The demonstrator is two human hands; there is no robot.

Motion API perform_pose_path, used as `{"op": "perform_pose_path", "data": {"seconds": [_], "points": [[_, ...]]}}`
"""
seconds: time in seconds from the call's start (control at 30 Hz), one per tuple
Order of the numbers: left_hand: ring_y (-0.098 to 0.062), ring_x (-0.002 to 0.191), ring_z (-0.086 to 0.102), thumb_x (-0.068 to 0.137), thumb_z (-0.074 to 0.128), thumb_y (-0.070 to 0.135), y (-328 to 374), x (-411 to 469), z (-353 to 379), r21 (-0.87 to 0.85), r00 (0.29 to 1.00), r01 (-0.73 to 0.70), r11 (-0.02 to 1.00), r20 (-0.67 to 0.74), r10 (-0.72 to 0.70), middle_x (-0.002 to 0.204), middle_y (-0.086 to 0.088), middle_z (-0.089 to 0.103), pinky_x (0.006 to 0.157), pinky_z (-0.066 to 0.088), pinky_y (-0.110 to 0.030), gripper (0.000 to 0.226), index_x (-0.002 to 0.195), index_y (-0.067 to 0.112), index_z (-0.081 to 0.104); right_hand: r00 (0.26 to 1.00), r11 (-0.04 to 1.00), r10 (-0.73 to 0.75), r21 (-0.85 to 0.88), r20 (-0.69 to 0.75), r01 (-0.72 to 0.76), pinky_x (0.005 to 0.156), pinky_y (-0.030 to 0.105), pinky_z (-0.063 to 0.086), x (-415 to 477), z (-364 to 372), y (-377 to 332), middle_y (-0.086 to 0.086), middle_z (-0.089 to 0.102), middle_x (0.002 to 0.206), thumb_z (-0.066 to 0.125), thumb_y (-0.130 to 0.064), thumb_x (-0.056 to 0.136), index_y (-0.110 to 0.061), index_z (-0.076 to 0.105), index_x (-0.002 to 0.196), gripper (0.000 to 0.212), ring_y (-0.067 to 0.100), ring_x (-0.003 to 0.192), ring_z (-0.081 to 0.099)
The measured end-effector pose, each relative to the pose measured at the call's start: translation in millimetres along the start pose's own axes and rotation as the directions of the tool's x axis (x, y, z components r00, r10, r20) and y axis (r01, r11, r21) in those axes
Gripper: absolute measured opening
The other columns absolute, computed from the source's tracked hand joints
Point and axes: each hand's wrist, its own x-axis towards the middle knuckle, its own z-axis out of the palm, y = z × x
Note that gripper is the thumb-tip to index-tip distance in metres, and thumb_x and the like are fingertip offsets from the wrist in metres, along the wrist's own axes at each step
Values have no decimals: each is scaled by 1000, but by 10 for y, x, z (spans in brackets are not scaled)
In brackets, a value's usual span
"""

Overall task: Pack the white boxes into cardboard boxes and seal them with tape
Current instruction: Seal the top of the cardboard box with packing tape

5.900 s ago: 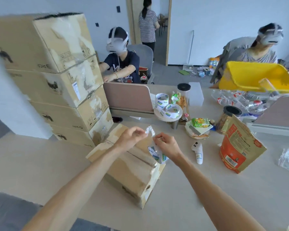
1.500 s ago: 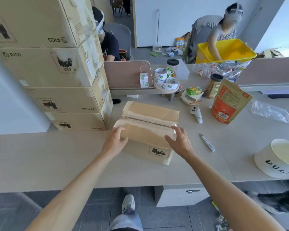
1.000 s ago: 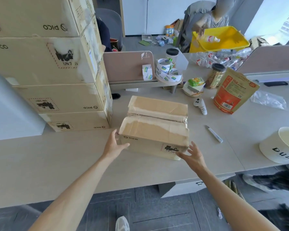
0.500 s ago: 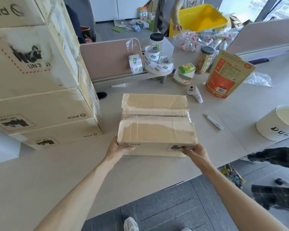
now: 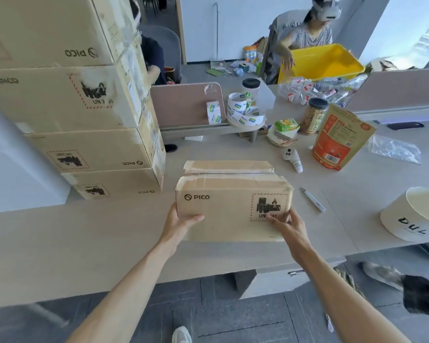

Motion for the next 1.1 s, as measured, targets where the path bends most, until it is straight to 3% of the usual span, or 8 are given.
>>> {"op": "perform_pose_path", "data": {"seconds": [0.07,0.3,0.43,0.6,0.73,0.9,1.0,1.1], "points": [[-14,104,64,57,88,23,-32,-181,25,-16,999,30,999,-40,-31,110,4,69,90,49,-30,73,121,22,52,998,1000,-6,-8,55,6,74,22,53,-78,-115,-13,-7,74,105,74,-6,83,-25,64,119,42,10,96,69],[-15,108,61,68,87,17,-16,-815,-93,14,980,1,1000,-200,2,115,2,66,98,47,-36,73,130,20,47,966,997,-75,-6,246,79,69,17,52,-261,-148,-155,-3,74,107,71,-4,85,-23,65,117,37,13,96,69],[-13,111,59,69,86,20,32,-1372,-392,-14,935,-38,999,-354,30,119,5,64,99,46,-37,75,132,23,46,894,994,-103,21,435,104,73,20,54,-381,153,-308,0,73,111,67,-2,89,-19,64,120,36,16,99,69],[-9,108,58,72,84,18,86,-2176,-888,-54,789,-128,990,-611,69,117,7,63,82,47,-23,71,131,23,45,749,994,-109,64,654,88,81,29,55,-647,897,-488,1,73,113,70,0,86,-22,58,124,46,20,105,68],[-15,105,62,69,86,21,76,-2826,-1398,-59,660,-149,987,-749,55,113,4,66,72,51,-32,70,127,21,47,602,994,-101,50,792,101,92,43,50,-1030,1644,-669,3,72,114,81,-15,70,-29,54,126,64,23,108,67],[-6,101,59,73,83,13,62,-3492,-2068,-70,443,-203,977,-896,27,110,8,62,72,45,-20,64,123,20,44,417,980,-131,55,899,190,89,51,53,-1559,2740,-881,8,70,115,81,-14,64,-23,57,125,66,29,108,66],[-5,106,57,73,83,13,33,-3842,-2552,-39,365,-235,971,-930,51,116,9,61,81,48,-24,70,128,22,42,306,978,-122,61,944,200,79,41,56,-1918,3411,-912,2,73,111,81,-3,70,-17,58,123,60,25,103,68],[-4,109,55,64,85,25,10,-4136,-3119,11,283,-240,971,-956,81,118,11,58,82,47,-24,81,131,25,41,218,974,-119,71,969,215,82,47,57,-2273,4089,-893,3,73,112,79,1,72,-17,58,122,57,25,102,69]]}}
